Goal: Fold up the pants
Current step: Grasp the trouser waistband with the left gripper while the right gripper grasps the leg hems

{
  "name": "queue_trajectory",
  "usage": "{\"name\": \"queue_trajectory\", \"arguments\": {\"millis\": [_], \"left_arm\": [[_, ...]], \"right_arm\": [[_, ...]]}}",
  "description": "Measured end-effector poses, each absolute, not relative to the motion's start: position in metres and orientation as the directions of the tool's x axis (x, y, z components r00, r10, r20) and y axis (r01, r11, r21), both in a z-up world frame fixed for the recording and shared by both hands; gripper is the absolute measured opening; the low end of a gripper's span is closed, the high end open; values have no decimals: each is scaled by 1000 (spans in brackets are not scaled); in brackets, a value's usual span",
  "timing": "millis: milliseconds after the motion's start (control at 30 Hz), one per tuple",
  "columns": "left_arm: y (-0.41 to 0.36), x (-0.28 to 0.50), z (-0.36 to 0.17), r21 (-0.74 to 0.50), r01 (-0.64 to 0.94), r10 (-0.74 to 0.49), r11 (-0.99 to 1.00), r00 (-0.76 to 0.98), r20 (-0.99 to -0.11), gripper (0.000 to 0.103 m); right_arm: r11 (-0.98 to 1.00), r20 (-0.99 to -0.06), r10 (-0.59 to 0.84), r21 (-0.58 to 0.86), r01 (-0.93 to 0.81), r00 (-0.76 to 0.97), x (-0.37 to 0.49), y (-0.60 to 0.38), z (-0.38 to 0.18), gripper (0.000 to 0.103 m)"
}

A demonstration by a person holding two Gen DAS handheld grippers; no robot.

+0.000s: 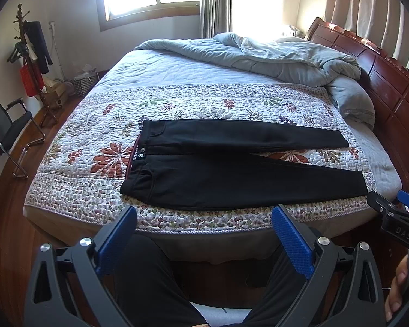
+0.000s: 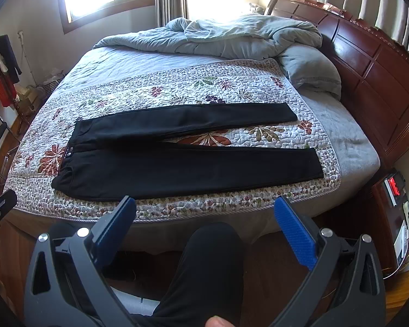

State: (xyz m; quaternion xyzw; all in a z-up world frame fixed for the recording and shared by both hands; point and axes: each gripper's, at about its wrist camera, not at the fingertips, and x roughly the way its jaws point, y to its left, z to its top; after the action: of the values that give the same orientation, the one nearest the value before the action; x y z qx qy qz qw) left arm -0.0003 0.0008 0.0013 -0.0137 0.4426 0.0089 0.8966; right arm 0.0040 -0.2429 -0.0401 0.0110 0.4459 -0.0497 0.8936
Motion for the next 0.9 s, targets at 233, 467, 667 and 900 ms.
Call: {"name": "queue_trajectory", "arguments": {"millis": [233, 467, 667, 900], "left_arm": [[4, 3, -6, 6, -61, 42, 998, 602, -797, 99], [30, 23, -48, -172, 71, -182, 982, 572, -800, 99], [113, 68, -110, -361, 1, -315, 933, 493, -811, 99], [231, 173, -170, -231, -193, -139, 954, 398, -907, 99]], "right_arm": [[995, -804, -78, -24, 98, 590, 6, -241, -46, 101], [995, -524, 53, 104, 2, 850, -9, -264, -33, 101], [991, -701, 106, 137, -13, 705, 48, -293, -83, 101], [984, -768, 178, 135, -117, 615, 108, -307, -125, 100]]}}
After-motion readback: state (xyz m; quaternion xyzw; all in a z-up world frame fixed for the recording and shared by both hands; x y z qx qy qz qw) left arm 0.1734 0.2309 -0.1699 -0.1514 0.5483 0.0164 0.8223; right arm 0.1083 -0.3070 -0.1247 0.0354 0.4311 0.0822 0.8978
